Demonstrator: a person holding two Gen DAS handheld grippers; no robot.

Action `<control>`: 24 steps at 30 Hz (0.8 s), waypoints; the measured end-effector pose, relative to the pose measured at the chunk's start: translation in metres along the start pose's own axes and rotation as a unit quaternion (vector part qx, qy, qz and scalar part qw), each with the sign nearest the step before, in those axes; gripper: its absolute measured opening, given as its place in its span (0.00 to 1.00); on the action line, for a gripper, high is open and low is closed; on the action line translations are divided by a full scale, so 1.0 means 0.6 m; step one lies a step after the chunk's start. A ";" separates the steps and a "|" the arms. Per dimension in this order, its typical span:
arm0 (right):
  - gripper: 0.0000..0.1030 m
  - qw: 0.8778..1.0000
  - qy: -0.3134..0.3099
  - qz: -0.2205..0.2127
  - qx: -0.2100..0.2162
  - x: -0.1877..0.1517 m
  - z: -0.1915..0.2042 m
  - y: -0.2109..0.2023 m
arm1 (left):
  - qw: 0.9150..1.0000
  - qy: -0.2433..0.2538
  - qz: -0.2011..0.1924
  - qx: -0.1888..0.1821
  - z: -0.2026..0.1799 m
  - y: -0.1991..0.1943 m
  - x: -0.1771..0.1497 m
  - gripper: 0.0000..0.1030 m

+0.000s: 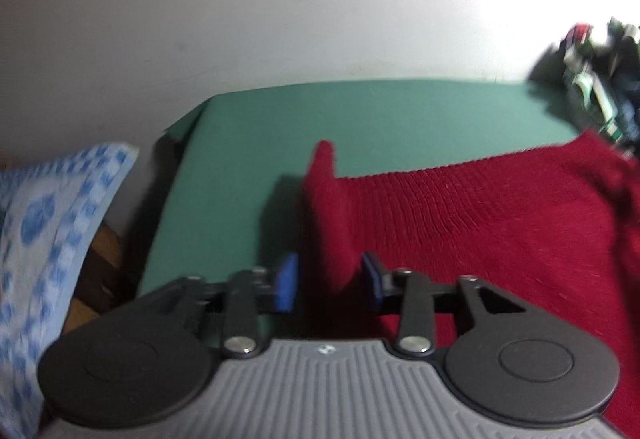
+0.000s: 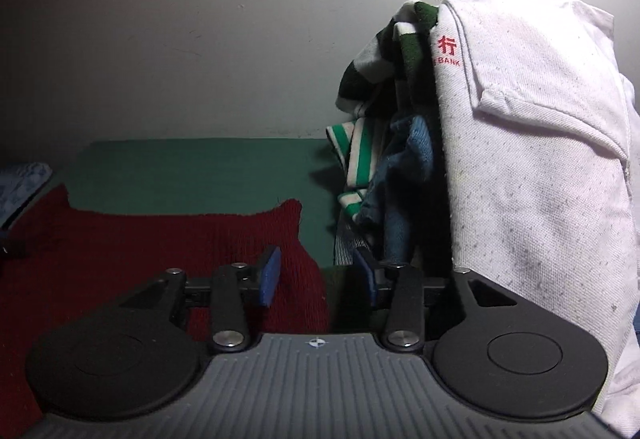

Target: Fold clothes

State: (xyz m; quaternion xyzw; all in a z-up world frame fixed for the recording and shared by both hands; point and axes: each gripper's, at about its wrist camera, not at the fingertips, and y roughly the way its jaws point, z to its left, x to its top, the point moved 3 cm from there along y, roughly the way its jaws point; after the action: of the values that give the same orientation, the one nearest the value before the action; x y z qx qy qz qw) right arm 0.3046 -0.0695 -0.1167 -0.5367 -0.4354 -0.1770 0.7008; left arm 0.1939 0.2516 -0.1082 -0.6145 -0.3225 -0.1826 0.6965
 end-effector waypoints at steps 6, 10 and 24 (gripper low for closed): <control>0.08 1.000 0.013 0.017 0.018 -0.008 0.008 0.019 | 0.999 -0.024 0.025 -0.016 0.030 -0.059 -0.065 0.53; 0.07 0.999 0.010 -0.030 -0.032 0.005 0.004 -0.003 | 0.999 -0.016 0.030 -0.028 0.025 -0.085 -0.096 0.62; 0.37 0.992 0.019 -0.108 -0.060 -0.050 0.012 -0.186 | 0.997 0.007 0.051 -0.050 0.008 -0.208 -0.253 0.57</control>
State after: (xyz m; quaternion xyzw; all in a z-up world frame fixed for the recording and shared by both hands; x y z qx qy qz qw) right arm 0.2049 -0.1099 -0.0738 -0.5242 -0.4663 -0.2878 0.6519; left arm 0.0016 0.2127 -0.1179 -0.6630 -0.2763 -0.1666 0.6756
